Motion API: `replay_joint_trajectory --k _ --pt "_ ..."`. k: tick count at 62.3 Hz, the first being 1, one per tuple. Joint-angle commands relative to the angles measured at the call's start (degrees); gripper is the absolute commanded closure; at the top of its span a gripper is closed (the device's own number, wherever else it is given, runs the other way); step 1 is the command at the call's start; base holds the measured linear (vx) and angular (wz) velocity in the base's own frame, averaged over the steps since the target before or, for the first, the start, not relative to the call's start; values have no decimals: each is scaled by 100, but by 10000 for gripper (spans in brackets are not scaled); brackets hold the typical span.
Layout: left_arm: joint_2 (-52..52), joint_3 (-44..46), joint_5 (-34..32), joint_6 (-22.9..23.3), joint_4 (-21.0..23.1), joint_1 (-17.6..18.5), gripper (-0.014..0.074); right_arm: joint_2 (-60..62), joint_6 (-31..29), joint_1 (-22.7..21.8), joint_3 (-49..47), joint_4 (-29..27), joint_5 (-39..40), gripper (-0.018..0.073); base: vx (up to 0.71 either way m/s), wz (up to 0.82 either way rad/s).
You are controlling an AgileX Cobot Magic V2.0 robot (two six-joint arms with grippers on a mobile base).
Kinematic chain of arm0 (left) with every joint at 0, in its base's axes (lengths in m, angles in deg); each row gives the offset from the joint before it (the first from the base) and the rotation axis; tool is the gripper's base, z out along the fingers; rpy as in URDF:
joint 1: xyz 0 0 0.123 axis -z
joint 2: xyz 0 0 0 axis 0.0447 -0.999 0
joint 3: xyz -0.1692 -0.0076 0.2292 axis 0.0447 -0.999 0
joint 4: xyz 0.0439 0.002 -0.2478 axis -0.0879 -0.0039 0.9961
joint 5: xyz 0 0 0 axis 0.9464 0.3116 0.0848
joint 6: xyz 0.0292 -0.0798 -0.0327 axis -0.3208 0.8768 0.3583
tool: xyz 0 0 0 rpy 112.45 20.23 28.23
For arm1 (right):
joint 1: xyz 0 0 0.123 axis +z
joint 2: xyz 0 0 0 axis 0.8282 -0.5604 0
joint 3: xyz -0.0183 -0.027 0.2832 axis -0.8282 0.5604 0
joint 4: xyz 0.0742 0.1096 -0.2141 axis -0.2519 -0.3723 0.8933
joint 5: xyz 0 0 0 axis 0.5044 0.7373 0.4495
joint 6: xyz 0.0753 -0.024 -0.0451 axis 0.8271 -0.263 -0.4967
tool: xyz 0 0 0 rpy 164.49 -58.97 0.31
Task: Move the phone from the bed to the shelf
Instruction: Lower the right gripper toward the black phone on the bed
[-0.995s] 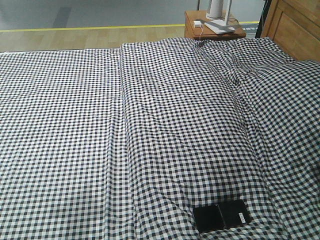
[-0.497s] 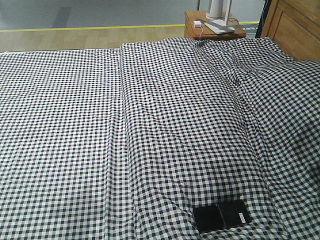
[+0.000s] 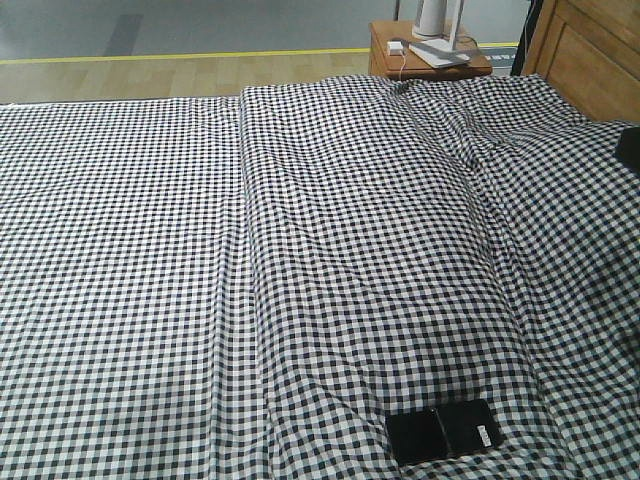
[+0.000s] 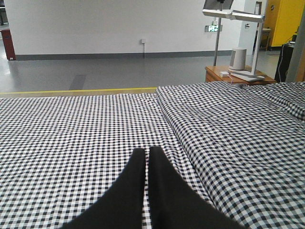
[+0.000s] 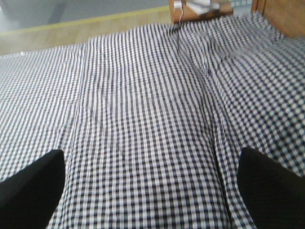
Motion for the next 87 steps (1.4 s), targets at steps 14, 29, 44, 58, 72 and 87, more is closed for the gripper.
replay_joint_trajectory --k 14,29,44,58,72,87 --pt "77 122 -415 33 52 20 595 -922 195 -191 -1353 51 -648 -105 0 0" --pt "77 122 -415 33 52 20 595 -1674 -624 -1607 -1495 -766 -943 -99 0 0" --pt "77 122 -415 33 52 20 595 -3237 -2945 -2849 -1495 -2956 -1384 -91 0 0" --pt "77 122 -415 33 52 20 595 -4835 -4302 -3109 -1495 -3769 -1639 -81 0 0" --pt "77 122 -415 33 52 20 595 -6073 -5243 -3109 -1495 -4123 -1707 -74 0 0" --pt "77 122 -415 33 52 20 595 -7236 -6284 -3109 -1501 -4534 -1947 -62 0 0"
